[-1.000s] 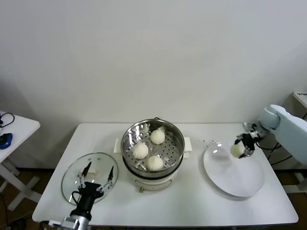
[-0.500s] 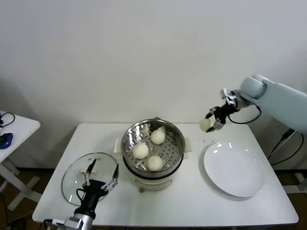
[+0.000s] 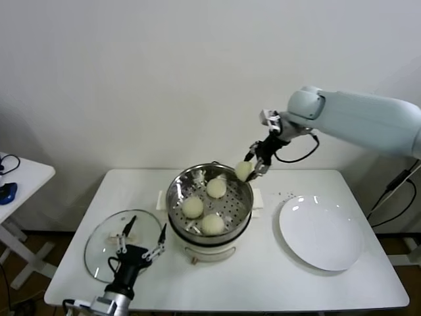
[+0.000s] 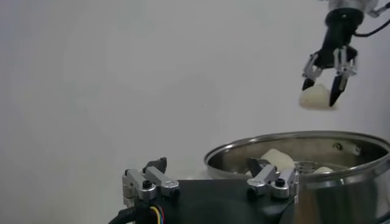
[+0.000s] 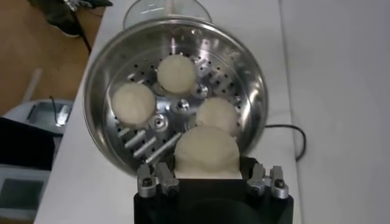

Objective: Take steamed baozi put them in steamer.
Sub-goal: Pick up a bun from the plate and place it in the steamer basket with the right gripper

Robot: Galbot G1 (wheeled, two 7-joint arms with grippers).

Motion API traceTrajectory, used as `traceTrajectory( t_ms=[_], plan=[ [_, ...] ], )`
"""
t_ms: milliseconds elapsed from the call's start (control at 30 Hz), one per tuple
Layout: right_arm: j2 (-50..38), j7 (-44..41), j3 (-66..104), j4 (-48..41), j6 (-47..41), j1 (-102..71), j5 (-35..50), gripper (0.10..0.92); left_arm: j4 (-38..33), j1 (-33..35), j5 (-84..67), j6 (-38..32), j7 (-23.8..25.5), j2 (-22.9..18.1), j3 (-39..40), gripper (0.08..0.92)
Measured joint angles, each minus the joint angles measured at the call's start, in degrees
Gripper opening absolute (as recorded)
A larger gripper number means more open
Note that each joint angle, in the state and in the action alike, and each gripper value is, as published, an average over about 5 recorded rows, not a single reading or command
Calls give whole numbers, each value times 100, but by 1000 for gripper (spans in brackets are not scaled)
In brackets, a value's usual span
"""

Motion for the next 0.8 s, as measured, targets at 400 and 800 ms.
traceTrajectory(
  t_ms=[400, 800],
  plan=[
    [559, 200, -423, 54, -92, -188, 233, 679, -5, 28, 9, -42, 18, 91, -73, 823],
    [728, 242, -514, -145, -87, -514, 23, 679, 71, 6, 27, -61, 21, 68, -54, 823]
  ],
)
